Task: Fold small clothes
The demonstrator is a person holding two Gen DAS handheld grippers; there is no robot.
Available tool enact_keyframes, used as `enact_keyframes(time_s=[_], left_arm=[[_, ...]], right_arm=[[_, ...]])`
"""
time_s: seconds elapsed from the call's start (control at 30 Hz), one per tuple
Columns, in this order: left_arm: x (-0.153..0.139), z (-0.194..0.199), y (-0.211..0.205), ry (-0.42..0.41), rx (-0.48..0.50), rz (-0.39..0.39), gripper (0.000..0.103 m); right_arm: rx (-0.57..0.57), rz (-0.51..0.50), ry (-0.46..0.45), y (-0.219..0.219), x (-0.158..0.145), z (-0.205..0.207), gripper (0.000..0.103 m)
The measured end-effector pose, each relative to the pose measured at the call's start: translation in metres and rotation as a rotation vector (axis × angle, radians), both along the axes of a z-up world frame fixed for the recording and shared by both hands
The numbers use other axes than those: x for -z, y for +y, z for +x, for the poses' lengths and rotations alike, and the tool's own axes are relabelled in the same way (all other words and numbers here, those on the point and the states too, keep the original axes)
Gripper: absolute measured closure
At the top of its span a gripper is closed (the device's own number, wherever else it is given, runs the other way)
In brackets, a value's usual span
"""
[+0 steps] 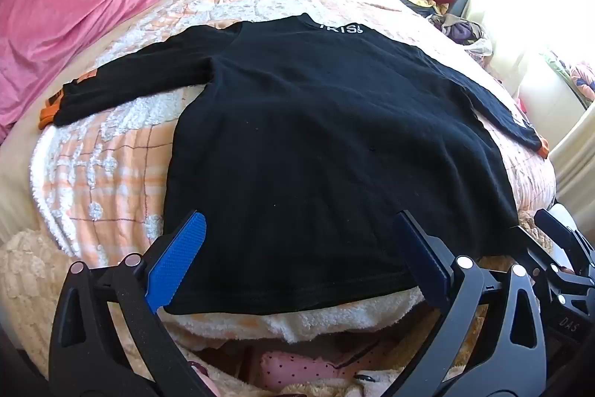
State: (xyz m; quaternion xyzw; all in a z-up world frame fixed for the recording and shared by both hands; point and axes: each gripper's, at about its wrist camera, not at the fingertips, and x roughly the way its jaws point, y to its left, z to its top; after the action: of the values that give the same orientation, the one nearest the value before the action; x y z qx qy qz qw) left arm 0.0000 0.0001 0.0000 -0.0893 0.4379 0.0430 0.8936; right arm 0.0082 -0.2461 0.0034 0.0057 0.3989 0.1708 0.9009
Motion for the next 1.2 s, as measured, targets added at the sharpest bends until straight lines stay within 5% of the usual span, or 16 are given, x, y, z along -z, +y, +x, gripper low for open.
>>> enact_keyframes(time_s=[1.2], left_arm=[[-0.007,0.001,-0.008,-0.012,0.002,0.012,0.008]], right_arm=[[-0.002,0.015,-0.008,-0.010,-0.005,-0.004,0.004]])
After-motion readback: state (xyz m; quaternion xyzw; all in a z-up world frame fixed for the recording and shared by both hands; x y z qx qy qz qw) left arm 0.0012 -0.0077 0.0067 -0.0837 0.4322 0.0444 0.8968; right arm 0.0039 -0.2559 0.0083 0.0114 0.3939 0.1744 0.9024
